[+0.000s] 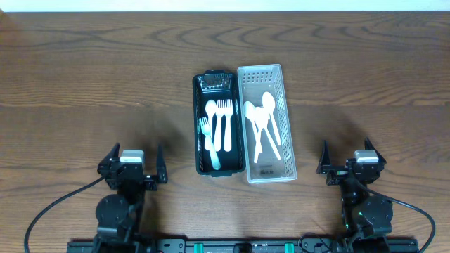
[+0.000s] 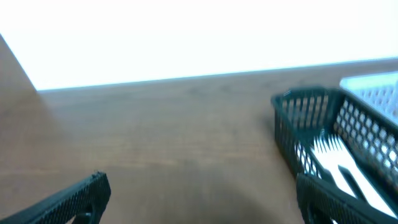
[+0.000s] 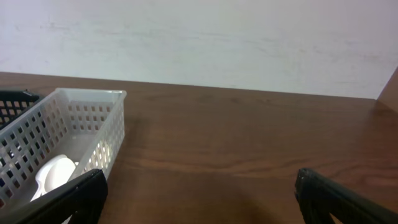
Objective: Pack container
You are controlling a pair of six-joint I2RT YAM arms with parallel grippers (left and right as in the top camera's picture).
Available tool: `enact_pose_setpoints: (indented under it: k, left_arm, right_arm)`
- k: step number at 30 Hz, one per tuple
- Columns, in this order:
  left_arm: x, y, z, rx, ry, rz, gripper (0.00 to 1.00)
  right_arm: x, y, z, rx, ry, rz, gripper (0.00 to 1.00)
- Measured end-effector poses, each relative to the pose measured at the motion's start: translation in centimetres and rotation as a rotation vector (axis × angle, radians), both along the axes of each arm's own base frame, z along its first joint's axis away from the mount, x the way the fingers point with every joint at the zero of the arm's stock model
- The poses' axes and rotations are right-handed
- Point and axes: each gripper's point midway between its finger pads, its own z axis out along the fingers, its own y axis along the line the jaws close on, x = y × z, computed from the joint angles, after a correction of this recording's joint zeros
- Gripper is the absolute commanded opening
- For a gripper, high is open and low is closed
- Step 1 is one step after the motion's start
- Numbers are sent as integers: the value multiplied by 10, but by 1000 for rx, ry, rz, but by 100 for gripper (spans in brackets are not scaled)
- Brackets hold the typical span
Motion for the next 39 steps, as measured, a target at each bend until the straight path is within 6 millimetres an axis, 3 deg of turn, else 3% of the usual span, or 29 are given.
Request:
enact_pose_setpoints:
  k: [3, 9, 20, 39]
  left_arm:
    - [7, -1, -3, -10, -82, -2, 98]
    - [8, 1, -22, -8, -35, 5, 98]
    - [6, -2, -22, -181, -19, 6, 98]
    - [6, -2, -22, -216, -17, 9, 98]
  right_arm:
    - [0, 0, 0, 0, 0, 0, 99]
    - [0, 0, 0, 0, 1, 0, 99]
    - [0, 0, 0, 0, 0, 0, 99]
    - [0, 0, 0, 0, 0, 0, 99]
